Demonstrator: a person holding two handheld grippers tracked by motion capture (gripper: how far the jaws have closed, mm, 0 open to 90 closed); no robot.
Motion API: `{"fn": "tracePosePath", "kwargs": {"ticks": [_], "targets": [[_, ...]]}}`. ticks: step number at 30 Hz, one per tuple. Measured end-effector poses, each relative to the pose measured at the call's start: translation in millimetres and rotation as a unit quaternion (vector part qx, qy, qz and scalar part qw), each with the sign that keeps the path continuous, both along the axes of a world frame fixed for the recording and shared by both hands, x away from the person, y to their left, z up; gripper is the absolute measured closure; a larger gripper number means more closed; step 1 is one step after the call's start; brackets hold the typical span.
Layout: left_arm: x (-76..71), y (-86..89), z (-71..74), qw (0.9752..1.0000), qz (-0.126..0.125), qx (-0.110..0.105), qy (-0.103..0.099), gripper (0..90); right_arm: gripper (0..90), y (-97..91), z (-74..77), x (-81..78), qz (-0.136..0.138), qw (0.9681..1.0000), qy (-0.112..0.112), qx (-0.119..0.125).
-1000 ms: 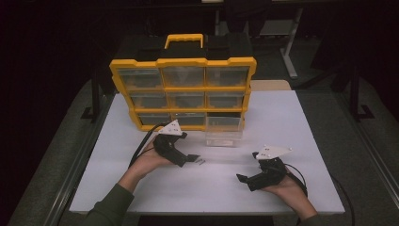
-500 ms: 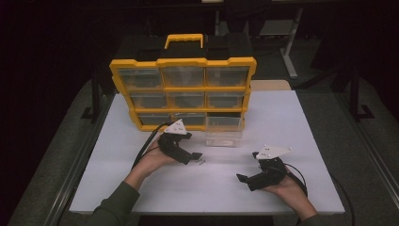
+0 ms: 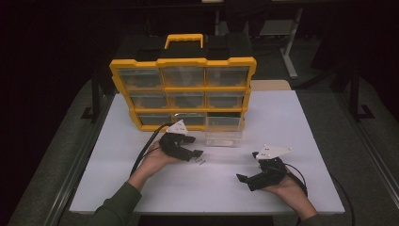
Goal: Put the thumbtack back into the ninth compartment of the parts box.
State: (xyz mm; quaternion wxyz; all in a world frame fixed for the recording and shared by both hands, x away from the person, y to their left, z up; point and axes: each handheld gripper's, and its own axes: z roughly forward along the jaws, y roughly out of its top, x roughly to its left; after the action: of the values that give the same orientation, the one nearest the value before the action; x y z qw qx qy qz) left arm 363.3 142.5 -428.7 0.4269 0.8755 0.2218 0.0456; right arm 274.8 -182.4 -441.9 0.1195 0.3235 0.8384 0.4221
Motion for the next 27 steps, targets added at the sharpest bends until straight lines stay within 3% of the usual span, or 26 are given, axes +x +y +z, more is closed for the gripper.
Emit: {"fn": "tracePosePath", "kwargs": {"ticks": [19, 27], "targets": [[-0.8, -8.8, -12.4, 0.9994, -0.007, 0.025, 0.022, 65.9, 0.0, 0.1, 0.1, -0.1, 0.001, 1.0, 0.0, 0.0], [0.2, -10.1, -16.9, 0.999, -0.006, 0.034, 0.03, 72.6, 0.0, 0.2, 0.1, -0.1, 0.001, 1.0, 0.001, -0.001]]}}
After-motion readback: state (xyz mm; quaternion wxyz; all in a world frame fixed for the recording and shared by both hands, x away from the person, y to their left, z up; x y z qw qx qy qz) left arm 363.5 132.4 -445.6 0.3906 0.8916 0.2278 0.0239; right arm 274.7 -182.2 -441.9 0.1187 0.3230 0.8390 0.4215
